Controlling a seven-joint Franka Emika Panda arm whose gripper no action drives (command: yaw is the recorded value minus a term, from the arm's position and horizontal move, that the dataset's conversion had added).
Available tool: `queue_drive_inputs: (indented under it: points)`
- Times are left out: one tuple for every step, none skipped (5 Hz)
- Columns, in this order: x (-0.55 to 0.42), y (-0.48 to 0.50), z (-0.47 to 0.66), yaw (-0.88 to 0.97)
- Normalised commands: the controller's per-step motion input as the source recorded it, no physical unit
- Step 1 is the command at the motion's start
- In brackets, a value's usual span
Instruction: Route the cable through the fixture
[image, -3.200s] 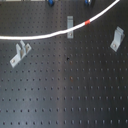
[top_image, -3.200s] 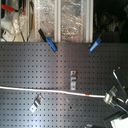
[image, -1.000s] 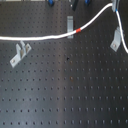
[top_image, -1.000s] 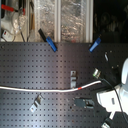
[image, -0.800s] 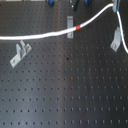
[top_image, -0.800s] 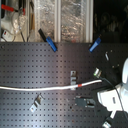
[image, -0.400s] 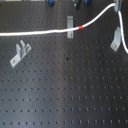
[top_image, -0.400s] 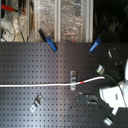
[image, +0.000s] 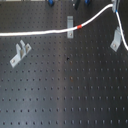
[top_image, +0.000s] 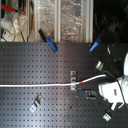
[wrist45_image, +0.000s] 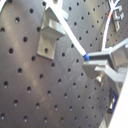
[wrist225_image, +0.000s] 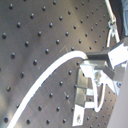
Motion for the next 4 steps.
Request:
queue_drive_inputs:
  points:
    - [-0.259,0.052,0.0,0.05]
    - [-0.448,-0.007,-0.02,0.0]
    - [-0.011,-0.002,0.0,0.0]
    - [-0.536,0.225,-0.05,0.22]
